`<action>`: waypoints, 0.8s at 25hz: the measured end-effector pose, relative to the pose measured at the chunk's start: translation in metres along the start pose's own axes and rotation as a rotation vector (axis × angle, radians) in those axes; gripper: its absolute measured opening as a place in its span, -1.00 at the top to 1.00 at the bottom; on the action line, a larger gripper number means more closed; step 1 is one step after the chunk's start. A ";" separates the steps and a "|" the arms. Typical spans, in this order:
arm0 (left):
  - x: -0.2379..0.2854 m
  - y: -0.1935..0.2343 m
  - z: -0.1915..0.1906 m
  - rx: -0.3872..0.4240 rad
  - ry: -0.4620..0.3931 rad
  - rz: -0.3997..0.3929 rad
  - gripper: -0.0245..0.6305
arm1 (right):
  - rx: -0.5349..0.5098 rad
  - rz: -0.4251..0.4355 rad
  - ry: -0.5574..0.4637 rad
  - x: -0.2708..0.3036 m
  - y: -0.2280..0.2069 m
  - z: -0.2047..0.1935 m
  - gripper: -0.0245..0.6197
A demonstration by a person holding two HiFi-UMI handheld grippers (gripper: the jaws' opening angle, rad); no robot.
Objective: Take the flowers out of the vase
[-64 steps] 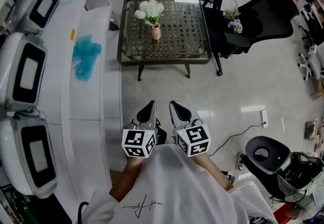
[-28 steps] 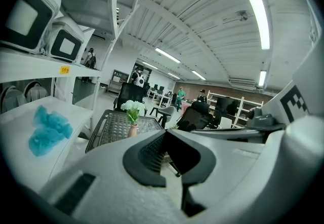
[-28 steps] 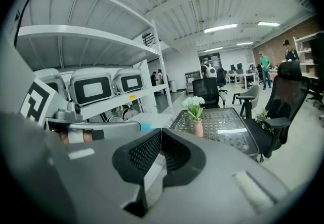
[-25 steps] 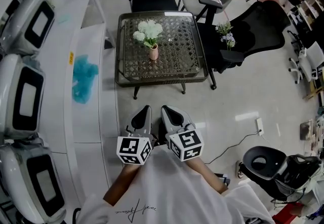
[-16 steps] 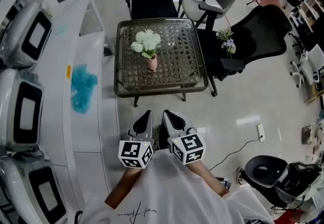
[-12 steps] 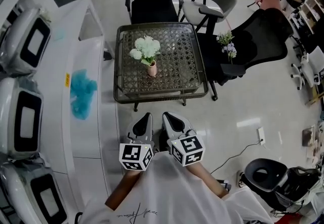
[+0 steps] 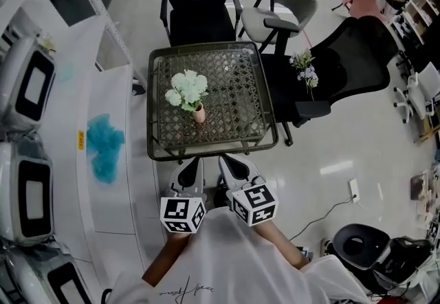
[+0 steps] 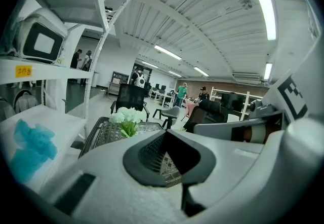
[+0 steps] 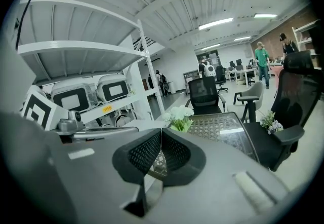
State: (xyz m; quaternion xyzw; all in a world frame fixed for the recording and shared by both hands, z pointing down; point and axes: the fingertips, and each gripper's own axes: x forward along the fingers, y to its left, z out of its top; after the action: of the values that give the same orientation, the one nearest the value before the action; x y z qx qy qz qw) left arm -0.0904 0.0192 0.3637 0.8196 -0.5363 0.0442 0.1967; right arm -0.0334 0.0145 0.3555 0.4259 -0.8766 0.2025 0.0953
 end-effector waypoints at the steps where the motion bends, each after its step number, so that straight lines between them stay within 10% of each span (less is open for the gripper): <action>1: 0.008 -0.002 0.004 -0.001 0.000 0.003 0.93 | 0.001 0.005 0.000 0.002 -0.007 0.005 0.89; 20: 0.085 0.010 0.021 -0.008 -0.031 0.103 0.93 | -0.030 0.115 0.008 0.046 -0.069 0.038 0.90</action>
State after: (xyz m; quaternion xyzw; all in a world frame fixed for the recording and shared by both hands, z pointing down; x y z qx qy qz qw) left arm -0.0662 -0.0651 0.3708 0.7907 -0.5809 0.0395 0.1893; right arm -0.0073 -0.0732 0.3564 0.3725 -0.9023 0.1960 0.0934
